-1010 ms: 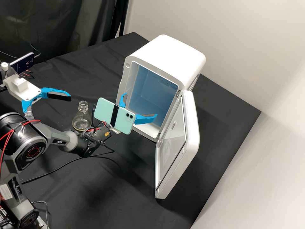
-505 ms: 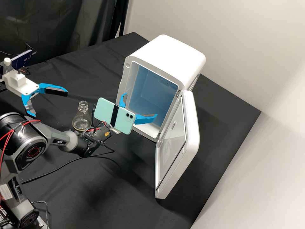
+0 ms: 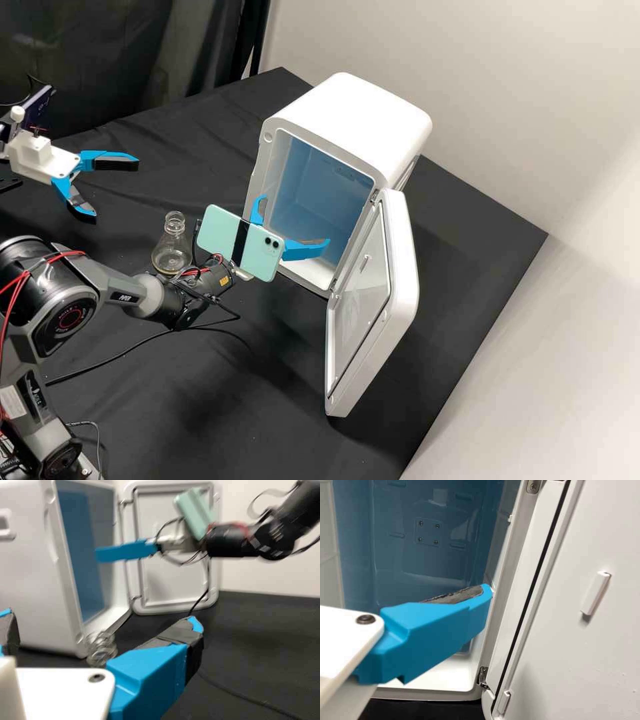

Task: Place the flask in the incubator

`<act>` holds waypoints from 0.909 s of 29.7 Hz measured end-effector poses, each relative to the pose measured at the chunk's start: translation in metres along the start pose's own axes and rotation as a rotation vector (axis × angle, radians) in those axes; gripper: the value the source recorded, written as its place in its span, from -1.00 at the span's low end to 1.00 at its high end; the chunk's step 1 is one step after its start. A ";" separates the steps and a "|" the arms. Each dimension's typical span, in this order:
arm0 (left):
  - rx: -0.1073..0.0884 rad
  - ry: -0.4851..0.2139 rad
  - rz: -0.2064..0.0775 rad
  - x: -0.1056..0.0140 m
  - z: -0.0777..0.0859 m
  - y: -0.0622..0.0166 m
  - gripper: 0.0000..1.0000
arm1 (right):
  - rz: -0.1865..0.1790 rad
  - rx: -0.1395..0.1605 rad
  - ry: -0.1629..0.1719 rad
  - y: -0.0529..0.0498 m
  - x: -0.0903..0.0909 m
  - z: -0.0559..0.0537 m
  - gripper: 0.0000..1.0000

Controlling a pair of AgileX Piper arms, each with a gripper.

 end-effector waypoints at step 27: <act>0.007 -0.038 -0.242 0.004 -0.006 -0.0342 1.00 | 0.000 0.000 0.000 0.000 0.000 0.000 1.00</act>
